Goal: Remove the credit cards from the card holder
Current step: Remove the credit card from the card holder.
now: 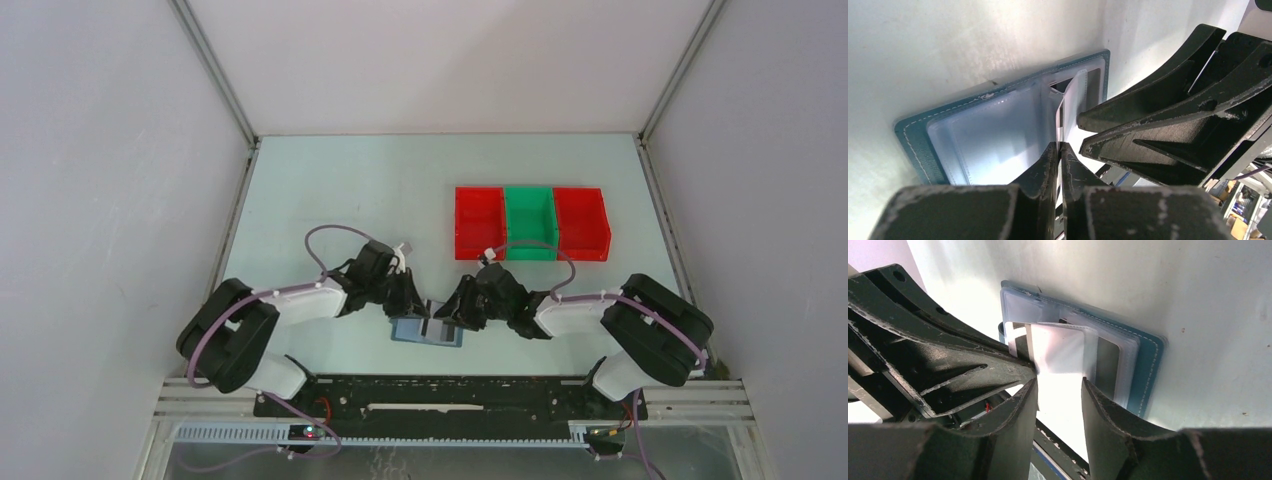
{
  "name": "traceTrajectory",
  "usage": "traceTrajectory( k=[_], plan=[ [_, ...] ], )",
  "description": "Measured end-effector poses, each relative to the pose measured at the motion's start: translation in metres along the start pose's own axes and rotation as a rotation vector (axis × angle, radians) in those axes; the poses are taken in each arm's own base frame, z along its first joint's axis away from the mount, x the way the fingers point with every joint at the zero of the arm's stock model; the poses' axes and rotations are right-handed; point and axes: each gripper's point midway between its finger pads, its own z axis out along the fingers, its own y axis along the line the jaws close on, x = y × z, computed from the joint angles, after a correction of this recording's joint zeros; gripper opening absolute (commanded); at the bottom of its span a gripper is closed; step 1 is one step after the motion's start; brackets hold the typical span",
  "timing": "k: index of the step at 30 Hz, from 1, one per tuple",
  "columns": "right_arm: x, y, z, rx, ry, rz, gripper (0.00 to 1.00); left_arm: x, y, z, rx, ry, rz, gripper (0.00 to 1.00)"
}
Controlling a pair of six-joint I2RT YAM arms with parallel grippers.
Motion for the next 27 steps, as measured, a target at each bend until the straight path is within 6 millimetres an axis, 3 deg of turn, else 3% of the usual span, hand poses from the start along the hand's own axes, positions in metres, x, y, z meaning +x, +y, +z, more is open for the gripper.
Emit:
traceTrajectory(
  k=[12, 18, 27],
  plan=[
    [0.0, 0.002, 0.002, -0.019, -0.004, 0.011, 0.47, -0.013, 0.015, -0.029, -0.056, -0.054, -0.004, 0.0],
    [0.004, -0.012, 0.002, 0.019, 0.008, 0.018, 0.47, -0.01, 0.022, -0.033, -0.087, -0.049, 0.006, 0.0],
    [0.004, -0.008, -0.009, 0.015, -0.001, 0.002, 0.47, -0.009, 0.021, -0.034, -0.068, -0.05, 0.012, 0.01]
  ],
)
